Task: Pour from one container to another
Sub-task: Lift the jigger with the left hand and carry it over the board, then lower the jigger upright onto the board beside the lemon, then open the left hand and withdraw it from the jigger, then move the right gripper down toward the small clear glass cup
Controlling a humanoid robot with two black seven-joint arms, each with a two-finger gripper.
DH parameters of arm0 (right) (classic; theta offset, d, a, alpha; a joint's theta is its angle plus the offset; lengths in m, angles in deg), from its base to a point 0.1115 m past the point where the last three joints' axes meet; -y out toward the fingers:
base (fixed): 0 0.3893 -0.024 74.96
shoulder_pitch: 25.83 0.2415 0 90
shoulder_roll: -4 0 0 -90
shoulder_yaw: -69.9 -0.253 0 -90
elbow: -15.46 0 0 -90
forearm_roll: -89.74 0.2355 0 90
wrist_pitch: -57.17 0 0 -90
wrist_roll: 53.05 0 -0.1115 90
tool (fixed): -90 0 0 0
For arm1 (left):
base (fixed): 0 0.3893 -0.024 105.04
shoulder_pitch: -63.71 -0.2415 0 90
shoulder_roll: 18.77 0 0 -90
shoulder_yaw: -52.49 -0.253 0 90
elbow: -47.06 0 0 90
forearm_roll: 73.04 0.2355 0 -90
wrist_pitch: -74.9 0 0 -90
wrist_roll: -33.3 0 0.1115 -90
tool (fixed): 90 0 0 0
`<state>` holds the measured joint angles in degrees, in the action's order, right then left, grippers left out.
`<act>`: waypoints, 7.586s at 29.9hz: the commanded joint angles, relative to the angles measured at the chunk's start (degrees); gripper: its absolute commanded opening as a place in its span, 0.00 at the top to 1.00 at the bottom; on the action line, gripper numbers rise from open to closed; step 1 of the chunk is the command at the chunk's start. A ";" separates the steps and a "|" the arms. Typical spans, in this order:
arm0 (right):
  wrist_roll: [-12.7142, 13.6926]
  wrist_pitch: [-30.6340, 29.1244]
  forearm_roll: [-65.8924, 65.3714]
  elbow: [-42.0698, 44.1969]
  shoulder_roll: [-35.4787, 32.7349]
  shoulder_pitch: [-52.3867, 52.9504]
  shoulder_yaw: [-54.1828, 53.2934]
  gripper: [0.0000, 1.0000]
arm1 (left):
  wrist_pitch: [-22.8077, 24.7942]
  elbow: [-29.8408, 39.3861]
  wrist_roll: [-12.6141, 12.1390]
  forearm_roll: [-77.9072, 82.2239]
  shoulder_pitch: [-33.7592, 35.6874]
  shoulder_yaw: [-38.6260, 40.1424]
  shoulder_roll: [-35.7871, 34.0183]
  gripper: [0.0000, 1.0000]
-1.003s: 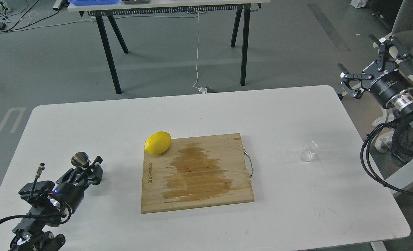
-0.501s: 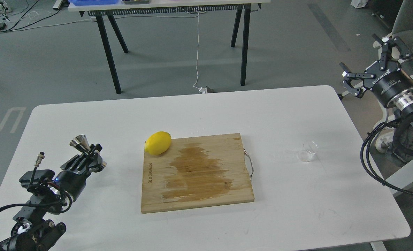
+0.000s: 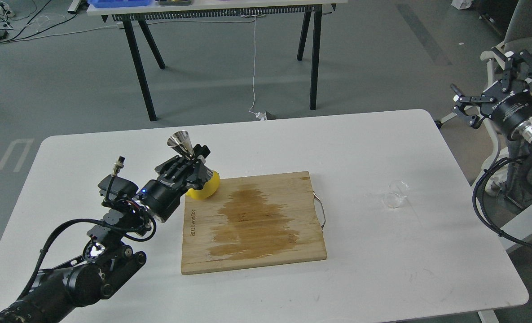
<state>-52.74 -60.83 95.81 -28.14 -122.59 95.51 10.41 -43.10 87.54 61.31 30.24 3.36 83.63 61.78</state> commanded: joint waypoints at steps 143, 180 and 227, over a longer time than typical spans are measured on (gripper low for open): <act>1.53 0.00 0.00 -0.70 2.84 -5.59 -1.25 0.01 | 19.49 13.92 0.00 -48.94 3.05 -1.79 -28.77 0.07; -2.33 5.84 42.98 -31.81 -2.96 -41.97 -11.53 0.03 | 56.00 4.87 0.00 -67.68 -1.44 6.91 -30.89 0.02; -2.33 37.93 38.67 -16.70 12.42 -20.62 2.44 0.03 | 56.00 4.78 0.00 -67.59 -2.75 6.82 -29.13 0.02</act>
<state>-55.08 -22.94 134.62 -46.19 -111.00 73.95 12.19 12.90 92.37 61.31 -37.35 0.62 90.55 32.63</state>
